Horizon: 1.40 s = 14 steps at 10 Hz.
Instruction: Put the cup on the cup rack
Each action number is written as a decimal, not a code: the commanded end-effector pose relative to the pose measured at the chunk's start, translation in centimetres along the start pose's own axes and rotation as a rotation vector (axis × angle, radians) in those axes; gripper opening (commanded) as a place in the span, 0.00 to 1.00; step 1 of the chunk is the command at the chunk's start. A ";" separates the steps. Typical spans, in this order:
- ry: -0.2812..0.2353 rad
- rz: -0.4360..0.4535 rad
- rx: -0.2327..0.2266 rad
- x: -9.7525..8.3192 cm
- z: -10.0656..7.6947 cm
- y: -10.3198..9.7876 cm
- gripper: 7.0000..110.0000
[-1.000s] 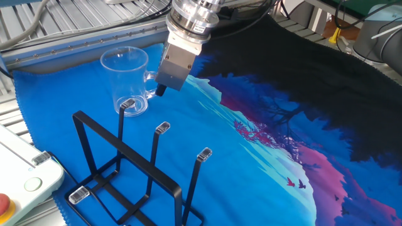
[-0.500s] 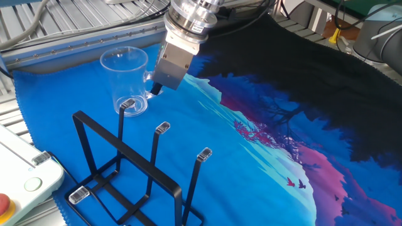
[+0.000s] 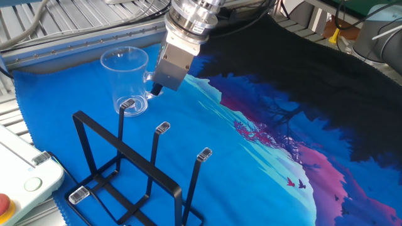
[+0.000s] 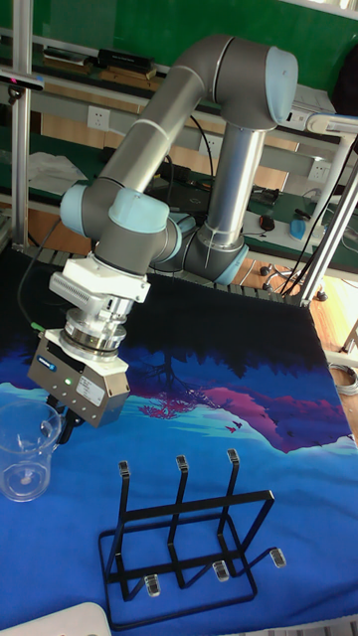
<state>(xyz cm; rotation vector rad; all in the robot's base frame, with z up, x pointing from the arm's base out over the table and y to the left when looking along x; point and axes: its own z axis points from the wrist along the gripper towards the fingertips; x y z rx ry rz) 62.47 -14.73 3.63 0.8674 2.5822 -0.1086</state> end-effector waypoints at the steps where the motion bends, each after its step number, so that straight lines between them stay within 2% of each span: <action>1: 0.014 0.012 0.006 0.2 0.0 -0.3 0.15; 6: -0.021 0.007 -0.006 -0.9 0.0 0.0 0.15; 8: -0.002 0.008 0.008 -0.4 0.1 -0.3 0.15; 9: 0.021 0.007 0.033 0.1 0.1 -0.9 0.15; 10: 0.021 0.004 0.042 0.1 0.1 -1.1 0.15; 11: 0.019 0.005 0.038 0.0 0.1 -1.0 0.00; 14: 0.005 0.004 0.028 -0.6 -0.2 -0.6 0.00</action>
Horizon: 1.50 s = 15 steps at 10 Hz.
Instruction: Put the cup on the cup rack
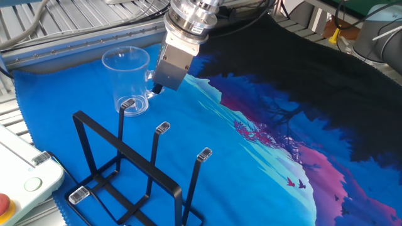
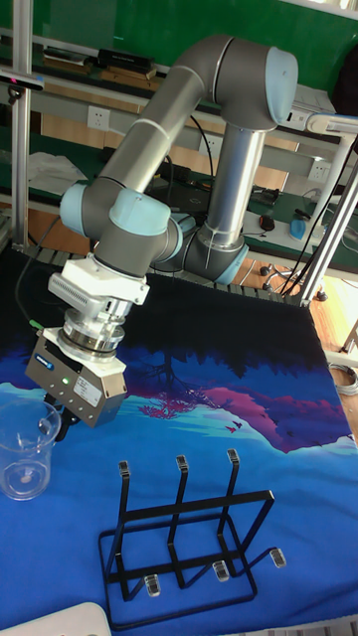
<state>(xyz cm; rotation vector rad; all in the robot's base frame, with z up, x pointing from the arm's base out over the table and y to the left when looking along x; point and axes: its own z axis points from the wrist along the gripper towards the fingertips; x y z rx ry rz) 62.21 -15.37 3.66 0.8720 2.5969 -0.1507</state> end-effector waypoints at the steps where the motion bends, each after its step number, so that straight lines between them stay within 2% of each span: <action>1: -0.006 0.011 -0.007 -0.7 -0.5 0.3 0.00; 3: -0.008 0.014 -0.021 -1.5 -1.6 1.2 0.00; 5: 0.001 0.015 -0.015 -1.8 -2.4 2.0 0.00; 7: 0.006 0.014 -0.009 -1.8 -2.2 2.3 0.00; 9: 0.029 -0.034 0.016 -1.5 -1.9 1.8 0.00; 12: 0.096 -0.125 0.037 -0.1 -1.9 1.0 0.00; 13: 0.088 -0.149 0.051 -0.5 -2.0 0.5 0.00; 15: 0.097 -0.143 0.040 -0.6 -2.6 0.6 0.00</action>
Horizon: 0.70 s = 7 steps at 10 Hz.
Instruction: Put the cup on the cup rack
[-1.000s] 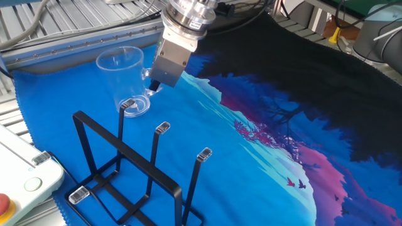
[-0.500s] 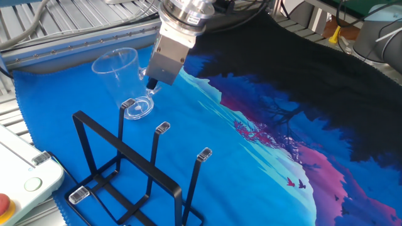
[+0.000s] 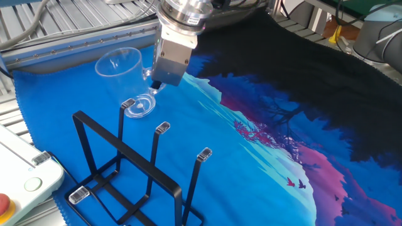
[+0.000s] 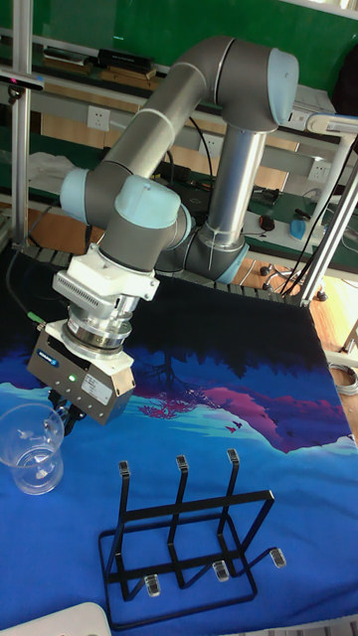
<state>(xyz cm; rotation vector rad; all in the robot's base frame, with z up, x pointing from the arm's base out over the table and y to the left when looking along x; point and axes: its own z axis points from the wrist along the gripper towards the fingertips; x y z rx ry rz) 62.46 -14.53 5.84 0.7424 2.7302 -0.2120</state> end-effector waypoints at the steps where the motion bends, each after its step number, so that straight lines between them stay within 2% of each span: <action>1: 0.027 -0.016 -0.008 0.0 -1.1 -0.2 0.00; 3: 0.043 -0.013 -0.022 -0.1 -2.2 0.0 0.00; 5: 0.045 -0.045 -0.036 0.2 -2.7 0.2 0.00; 7: 0.085 -0.106 -0.048 1.5 -3.2 0.4 0.00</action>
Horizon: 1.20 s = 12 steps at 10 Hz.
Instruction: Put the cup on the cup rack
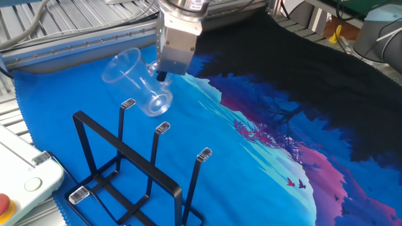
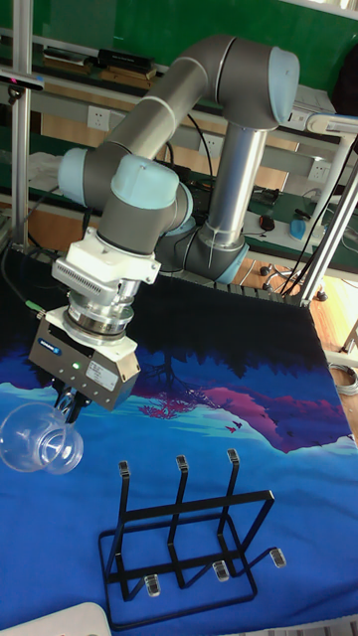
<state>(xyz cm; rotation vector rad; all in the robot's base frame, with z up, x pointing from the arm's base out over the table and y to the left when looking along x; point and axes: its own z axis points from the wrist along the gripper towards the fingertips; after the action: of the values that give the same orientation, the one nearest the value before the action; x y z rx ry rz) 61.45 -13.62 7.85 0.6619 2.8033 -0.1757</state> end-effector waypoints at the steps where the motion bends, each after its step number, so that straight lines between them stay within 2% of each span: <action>1: 0.042 -0.073 -0.036 1.2 -0.9 0.6 0.00; 2: 0.048 -0.104 -0.050 1.5 -1.2 0.9 0.00; 4: 0.092 -0.164 -0.062 3.1 -2.2 1.2 0.00; 6: 0.083 -0.224 -0.031 3.3 -2.8 1.2 0.00; 8: 0.074 -0.255 -0.035 3.9 -3.6 1.8 0.00; 11: 0.080 -0.391 -0.105 5.5 -4.5 2.9 0.00; 12: 0.074 -0.449 -0.113 5.8 -4.8 3.2 0.00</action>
<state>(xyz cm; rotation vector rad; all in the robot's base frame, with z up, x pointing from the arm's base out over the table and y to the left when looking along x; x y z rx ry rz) 57.59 -9.10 10.11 0.1893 2.9606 -0.1226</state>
